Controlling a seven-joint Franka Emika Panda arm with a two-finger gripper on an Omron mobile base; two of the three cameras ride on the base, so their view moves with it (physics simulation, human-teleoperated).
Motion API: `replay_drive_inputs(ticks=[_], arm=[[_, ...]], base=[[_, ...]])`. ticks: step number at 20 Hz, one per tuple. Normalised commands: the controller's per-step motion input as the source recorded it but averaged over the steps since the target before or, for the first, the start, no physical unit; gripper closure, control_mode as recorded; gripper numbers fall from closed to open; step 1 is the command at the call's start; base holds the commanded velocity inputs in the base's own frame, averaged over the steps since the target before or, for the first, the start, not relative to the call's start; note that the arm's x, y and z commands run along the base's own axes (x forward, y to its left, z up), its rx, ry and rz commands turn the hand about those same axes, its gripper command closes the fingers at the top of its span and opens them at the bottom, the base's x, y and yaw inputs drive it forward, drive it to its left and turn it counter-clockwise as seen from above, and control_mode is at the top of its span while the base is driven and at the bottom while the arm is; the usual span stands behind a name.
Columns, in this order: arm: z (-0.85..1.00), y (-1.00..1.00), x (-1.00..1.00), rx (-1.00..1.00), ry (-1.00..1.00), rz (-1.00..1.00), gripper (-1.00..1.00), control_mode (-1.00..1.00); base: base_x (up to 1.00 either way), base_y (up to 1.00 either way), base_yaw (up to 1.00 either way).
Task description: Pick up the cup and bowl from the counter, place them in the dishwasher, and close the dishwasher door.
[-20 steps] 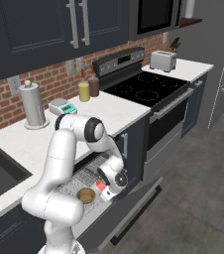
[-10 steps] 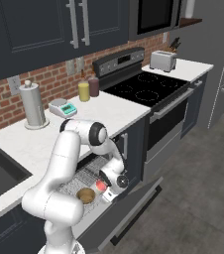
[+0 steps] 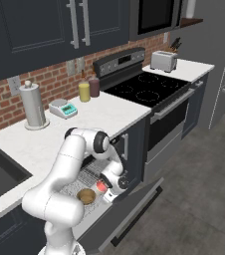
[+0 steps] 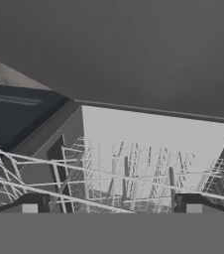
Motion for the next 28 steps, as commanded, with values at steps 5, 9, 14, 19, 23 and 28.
replay_drive_inputs(ticks=[5, 9, 14, 19, 23, 28], arm=[[-0.19, 0.47, 0.36, 0.0, 0.0, 0.0, -1.0, -1.0], [-0.05, 0.64, 0.39, 0.0, 0.0, 0.0, -1.0, -1.0], [0.0, 0.74, 0.35, 0.0, 0.0, 0.0, -1.0, -1.0], [0.07, 0.68, 0.13, 0.0, -0.04, 0.0, -1.0, -1.0], [0.35, 0.26, 0.0, 0.0, -0.08, -0.03, -1.0, -1.0], [0.72, -0.39, -0.25, -0.04, 0.0, -0.12, -1.0, -1.0]], base=[[0.0, 0.0, 0.0], [0.0, 0.0, 0.0], [0.0, 0.0, 0.0], [0.0, 0.0, 0.0], [0.0, 0.0, 0.0], [0.0, 0.0, 0.0]])
